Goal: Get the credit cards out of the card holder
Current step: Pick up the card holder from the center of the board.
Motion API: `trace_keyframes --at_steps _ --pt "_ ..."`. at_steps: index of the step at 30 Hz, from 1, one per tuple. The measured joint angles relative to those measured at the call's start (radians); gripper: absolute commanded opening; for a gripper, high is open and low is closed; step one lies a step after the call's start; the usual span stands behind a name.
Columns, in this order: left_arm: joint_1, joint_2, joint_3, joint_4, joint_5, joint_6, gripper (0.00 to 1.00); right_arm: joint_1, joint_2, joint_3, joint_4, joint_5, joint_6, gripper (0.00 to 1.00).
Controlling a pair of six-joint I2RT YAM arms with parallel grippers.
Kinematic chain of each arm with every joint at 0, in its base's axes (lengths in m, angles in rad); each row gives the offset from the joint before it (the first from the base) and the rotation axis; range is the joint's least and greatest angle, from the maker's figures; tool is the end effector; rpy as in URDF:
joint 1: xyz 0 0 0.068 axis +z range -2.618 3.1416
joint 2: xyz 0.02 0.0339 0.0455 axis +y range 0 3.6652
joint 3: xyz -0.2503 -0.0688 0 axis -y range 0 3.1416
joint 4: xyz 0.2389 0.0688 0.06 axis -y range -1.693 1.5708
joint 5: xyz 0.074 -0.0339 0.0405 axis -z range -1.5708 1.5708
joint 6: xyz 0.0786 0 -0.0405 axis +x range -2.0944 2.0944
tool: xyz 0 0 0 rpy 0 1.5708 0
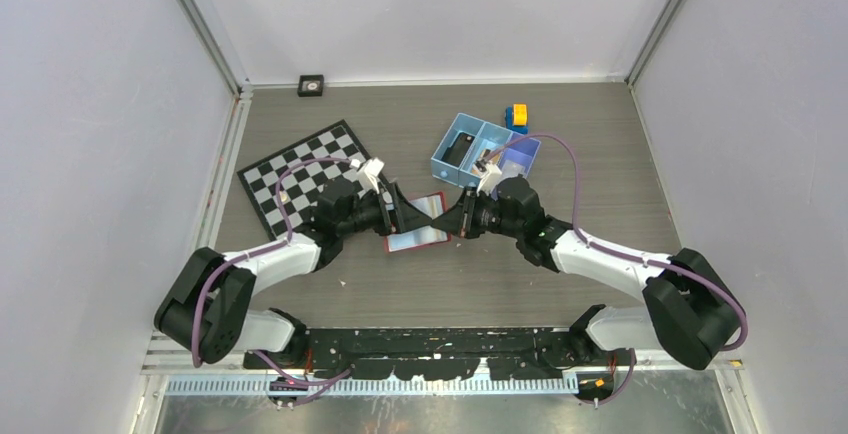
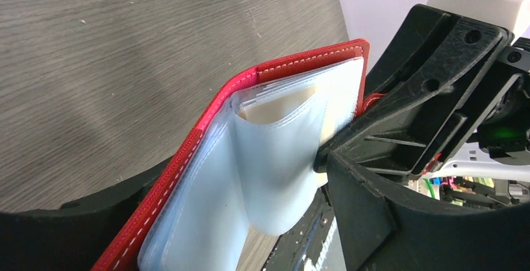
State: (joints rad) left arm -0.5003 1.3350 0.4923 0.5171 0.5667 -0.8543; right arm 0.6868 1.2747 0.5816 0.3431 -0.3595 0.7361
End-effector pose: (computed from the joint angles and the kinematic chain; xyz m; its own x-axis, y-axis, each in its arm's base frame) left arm 0.2414 -0.1801 0.1736 -0.8261 -0.2735 -0.4927 0.3472 0.4416 -0.8273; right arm 0.2204 0.2165 0.1958 -0.7666 0.1842 -0.6152 -0.4512 0.5271 0.7201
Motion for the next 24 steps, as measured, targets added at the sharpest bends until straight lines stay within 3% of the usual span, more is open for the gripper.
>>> trace_keyframes --at_steps 3,8,11,19,24 --pt "-0.002 -0.002 0.004 -0.028 -0.010 0.008 0.75 0.008 0.002 0.000 -0.010 0.009 -0.013 0.01" --pt "-0.005 0.003 0.016 -0.055 -0.012 0.008 0.48 0.032 0.002 0.004 -0.043 0.042 -0.044 0.00" --pt "-0.002 0.010 0.031 -0.082 -0.033 0.020 0.42 0.043 -0.001 0.005 -0.055 0.067 -0.053 0.00" --pt "0.045 0.009 0.035 -0.112 -0.053 0.011 0.40 0.050 -0.109 0.003 -0.116 0.187 -0.054 0.02" --pt "0.089 -0.001 -0.017 -0.001 -0.011 -0.048 0.49 0.043 -0.130 0.002 -0.129 0.230 -0.050 0.01"
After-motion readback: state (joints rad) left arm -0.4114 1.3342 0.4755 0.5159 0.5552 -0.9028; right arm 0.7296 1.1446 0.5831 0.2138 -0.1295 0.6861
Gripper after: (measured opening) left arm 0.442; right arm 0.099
